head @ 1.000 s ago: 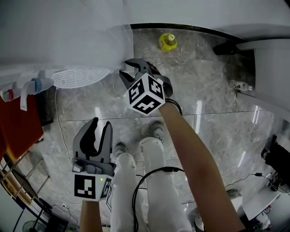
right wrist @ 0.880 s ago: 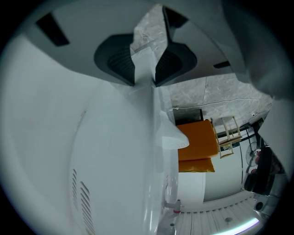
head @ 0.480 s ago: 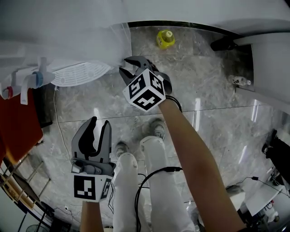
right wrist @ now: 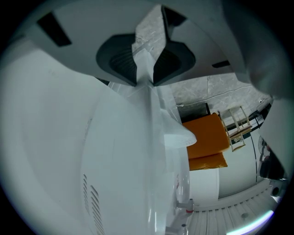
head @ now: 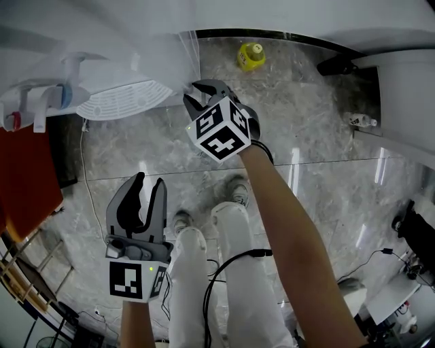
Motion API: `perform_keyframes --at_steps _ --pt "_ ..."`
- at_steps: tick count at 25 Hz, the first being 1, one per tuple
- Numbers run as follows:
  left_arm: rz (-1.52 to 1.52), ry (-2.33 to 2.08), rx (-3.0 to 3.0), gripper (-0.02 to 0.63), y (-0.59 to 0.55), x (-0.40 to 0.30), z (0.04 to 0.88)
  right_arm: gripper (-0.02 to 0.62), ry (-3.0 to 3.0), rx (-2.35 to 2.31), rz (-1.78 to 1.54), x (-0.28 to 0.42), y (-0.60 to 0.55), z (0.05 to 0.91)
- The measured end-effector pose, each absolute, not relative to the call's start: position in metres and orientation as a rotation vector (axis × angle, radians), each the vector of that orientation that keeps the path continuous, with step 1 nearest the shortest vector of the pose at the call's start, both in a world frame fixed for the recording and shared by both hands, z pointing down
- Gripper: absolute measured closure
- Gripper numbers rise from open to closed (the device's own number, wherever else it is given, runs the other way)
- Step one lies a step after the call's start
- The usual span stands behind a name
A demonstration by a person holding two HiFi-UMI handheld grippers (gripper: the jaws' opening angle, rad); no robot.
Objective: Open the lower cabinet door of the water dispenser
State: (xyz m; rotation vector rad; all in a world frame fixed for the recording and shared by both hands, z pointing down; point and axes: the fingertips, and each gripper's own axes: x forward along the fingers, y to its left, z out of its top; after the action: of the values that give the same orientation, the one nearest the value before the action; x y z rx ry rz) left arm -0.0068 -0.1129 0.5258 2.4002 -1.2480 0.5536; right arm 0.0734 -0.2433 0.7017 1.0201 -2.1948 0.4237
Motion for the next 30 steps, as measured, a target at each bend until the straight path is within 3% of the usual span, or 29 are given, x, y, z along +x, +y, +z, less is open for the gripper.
perform_keyframes --at_steps 30 --pt "0.547 -1.257 2.343 0.479 -0.083 -0.044 0.523 0.492 -2.146 1.031 0.477 0.052 -0.171 0.7"
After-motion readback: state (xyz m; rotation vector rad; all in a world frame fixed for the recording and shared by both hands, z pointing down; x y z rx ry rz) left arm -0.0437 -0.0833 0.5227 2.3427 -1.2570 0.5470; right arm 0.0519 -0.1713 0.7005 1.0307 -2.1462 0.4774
